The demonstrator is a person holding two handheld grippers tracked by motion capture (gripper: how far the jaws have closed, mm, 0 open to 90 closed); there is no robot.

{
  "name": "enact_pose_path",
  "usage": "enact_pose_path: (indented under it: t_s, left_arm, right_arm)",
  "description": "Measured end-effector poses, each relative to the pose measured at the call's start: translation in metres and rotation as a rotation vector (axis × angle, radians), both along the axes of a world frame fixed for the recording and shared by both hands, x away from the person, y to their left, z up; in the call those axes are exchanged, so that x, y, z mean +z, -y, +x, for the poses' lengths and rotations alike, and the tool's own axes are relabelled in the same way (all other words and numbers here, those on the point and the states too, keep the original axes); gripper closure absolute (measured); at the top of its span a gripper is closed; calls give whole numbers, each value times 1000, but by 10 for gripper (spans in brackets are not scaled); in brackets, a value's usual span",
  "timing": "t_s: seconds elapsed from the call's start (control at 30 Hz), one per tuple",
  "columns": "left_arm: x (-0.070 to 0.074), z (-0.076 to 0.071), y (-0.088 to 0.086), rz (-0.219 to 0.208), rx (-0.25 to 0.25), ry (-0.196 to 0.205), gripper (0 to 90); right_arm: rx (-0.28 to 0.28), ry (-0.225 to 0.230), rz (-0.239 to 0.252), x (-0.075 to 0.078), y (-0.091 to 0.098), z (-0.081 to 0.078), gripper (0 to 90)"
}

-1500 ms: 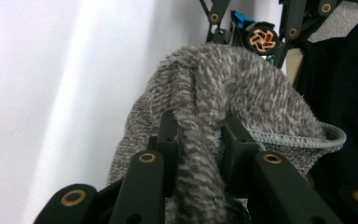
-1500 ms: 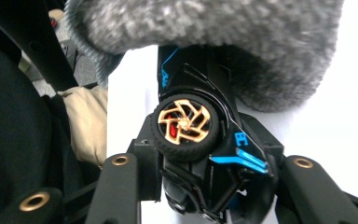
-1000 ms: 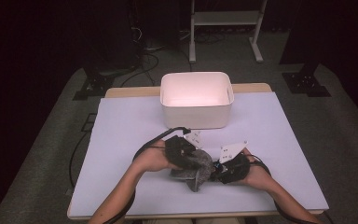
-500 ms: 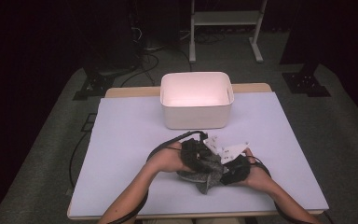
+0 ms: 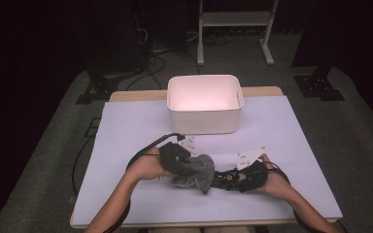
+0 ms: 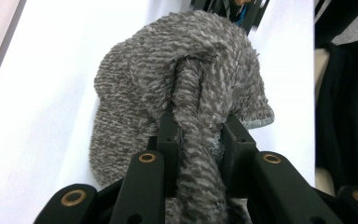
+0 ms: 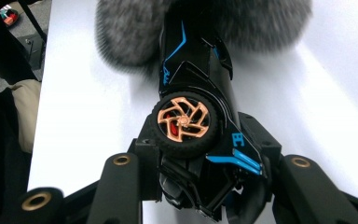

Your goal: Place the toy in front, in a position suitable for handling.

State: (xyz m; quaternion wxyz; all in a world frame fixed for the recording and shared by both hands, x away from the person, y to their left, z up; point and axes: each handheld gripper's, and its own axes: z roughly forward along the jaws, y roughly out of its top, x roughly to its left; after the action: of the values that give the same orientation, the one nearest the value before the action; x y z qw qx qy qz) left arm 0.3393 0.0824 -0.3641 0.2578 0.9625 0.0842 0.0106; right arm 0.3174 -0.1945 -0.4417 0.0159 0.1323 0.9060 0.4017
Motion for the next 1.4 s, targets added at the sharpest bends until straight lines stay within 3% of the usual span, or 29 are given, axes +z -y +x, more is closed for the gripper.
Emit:
enact_pose_path:
  t_s: [0.07,0.17,0.33,0.5,0.77,1.03,1.2,1.4]
  left_arm:
    - [-1,1,-7,12,12,1,728]
    - [-2,1,-15,-11,25,-9,728]
    - [0,-1,-7,-39,-4,-8,727]
    - [6,-3,15,-58,-53,-2,727]
    - [5,-5,70,-33,-164,3,727]
    - [2,-5,101,-21,-207,-10,728]
    - [2,-2,95,-19,-196,-19,728]
    - [2,0,71,-19,-149,-15,728]
  right_arm:
    - [-1,2,-1,0,3,0,568]
    - [-14,-10,9,-1,5,0,568]
    - [-15,-14,8,0,4,0,568]
    - [-18,-11,9,0,3,0,568]
    - [-14,20,9,-1,-8,0,568]
    - [-17,19,15,-2,-11,0,567]
    - [-13,17,17,-2,-10,0,568]
    - [-5,23,10,-2,-10,1,568]
